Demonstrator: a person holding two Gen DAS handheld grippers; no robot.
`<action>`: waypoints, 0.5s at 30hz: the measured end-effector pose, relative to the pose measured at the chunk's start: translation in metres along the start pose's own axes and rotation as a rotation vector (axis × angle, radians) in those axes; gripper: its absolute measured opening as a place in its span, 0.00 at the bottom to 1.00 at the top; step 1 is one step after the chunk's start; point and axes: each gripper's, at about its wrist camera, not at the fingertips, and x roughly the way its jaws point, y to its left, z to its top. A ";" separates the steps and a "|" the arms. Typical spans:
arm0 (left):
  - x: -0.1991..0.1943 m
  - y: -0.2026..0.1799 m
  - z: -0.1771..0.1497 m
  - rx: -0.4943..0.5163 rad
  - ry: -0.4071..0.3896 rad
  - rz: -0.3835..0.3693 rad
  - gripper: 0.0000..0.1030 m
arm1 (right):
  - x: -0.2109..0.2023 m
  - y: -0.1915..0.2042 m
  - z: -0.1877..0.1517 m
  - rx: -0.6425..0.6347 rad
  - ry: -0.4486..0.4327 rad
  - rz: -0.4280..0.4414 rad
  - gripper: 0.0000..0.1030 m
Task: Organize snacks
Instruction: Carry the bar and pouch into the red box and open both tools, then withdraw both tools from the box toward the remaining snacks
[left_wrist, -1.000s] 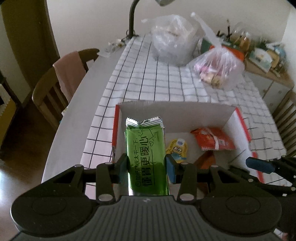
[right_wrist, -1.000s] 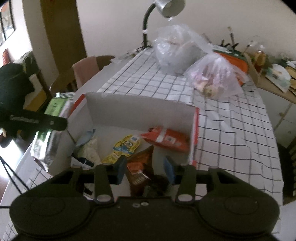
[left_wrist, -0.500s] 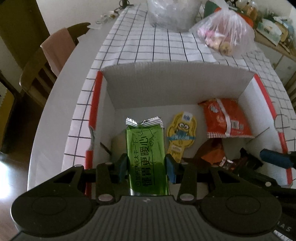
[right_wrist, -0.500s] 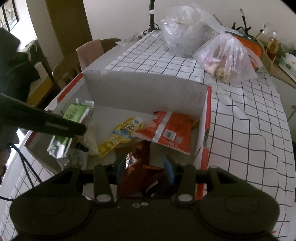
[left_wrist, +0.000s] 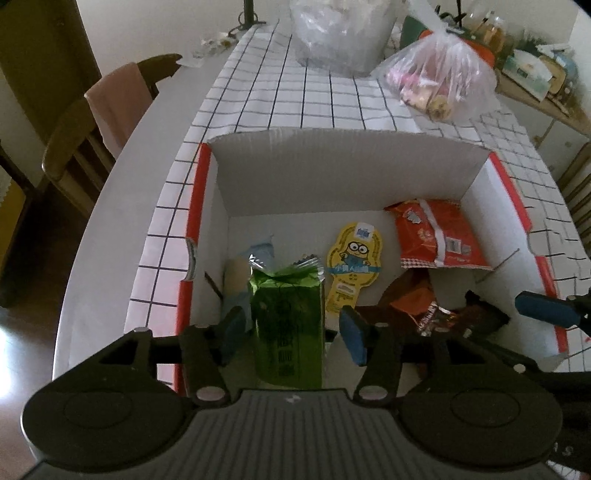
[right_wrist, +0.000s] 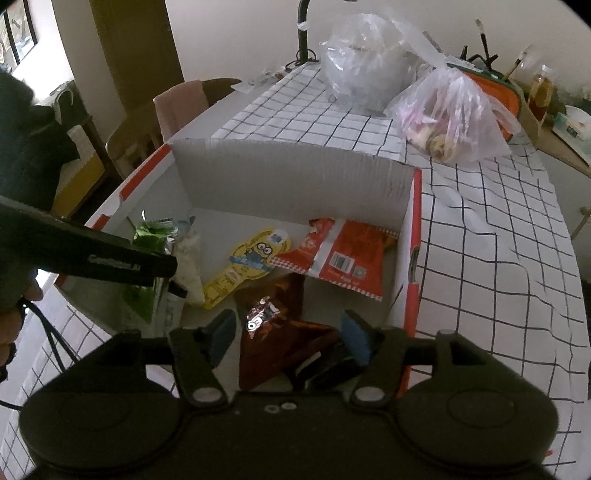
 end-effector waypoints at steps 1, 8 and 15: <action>-0.004 0.001 -0.002 -0.001 -0.005 -0.004 0.54 | -0.002 0.001 -0.001 0.002 -0.004 -0.001 0.61; -0.038 0.002 -0.016 0.013 -0.060 -0.034 0.59 | -0.027 0.011 -0.008 0.017 -0.050 -0.014 0.72; -0.074 0.005 -0.032 0.019 -0.113 -0.067 0.62 | -0.057 0.022 -0.019 0.036 -0.097 -0.023 0.79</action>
